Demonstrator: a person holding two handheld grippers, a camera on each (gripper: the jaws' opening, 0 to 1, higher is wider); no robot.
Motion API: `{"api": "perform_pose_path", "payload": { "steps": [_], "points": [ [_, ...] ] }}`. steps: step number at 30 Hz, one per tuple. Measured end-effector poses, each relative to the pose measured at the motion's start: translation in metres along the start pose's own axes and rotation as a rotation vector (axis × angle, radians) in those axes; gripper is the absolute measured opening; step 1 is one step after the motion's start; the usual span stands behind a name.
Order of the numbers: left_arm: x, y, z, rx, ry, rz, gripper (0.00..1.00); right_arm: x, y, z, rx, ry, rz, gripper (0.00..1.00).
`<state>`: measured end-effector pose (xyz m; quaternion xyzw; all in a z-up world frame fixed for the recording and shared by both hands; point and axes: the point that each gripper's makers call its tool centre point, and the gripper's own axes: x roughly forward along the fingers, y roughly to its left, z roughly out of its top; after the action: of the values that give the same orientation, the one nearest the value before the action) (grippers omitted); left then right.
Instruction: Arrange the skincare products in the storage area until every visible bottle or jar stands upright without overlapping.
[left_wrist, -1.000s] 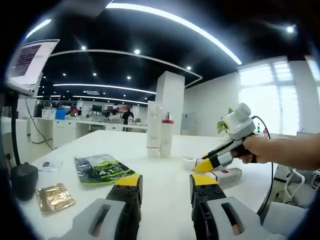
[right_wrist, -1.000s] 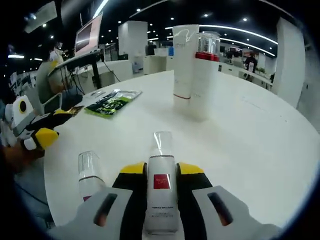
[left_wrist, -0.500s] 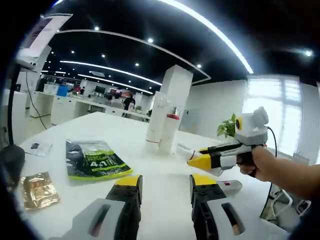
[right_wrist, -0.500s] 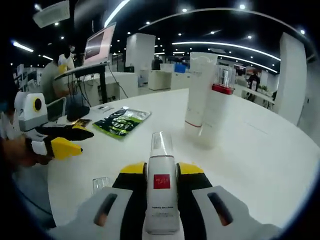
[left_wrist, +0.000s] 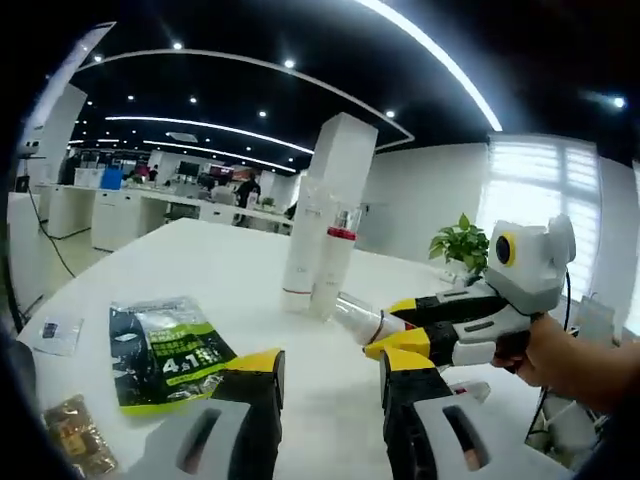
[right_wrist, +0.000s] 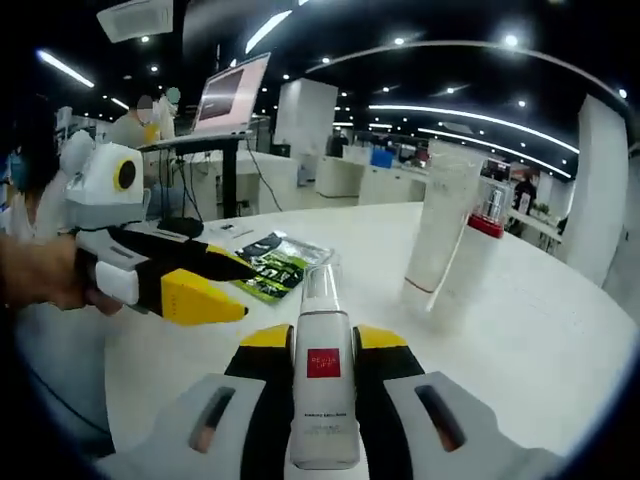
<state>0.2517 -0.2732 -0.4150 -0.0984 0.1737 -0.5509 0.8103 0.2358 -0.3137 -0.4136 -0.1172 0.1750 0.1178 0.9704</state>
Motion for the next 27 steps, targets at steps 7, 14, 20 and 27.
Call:
{"api": "perform_pose_path", "payload": {
  "steps": [7,14,20,27],
  "points": [
    [0.006,-0.011,0.004,-0.138,-0.009,-0.091,0.38,0.008,0.005,0.010,-0.063,-0.032,0.016,0.21],
    [0.022,-0.003,0.013,-0.205,-0.020,-0.132,0.36,0.015,0.006,0.014,-0.089,-0.055,0.030,0.21],
    [0.032,-0.004,0.019,-0.265,-0.037,-0.161,0.35,0.016,0.008,0.023,-0.116,-0.092,0.052,0.21],
    [0.035,-0.016,0.026,-0.250,-0.063,-0.204,0.29,0.026,-0.008,0.023,-0.087,-0.100,0.063,0.21]
  ]
}}
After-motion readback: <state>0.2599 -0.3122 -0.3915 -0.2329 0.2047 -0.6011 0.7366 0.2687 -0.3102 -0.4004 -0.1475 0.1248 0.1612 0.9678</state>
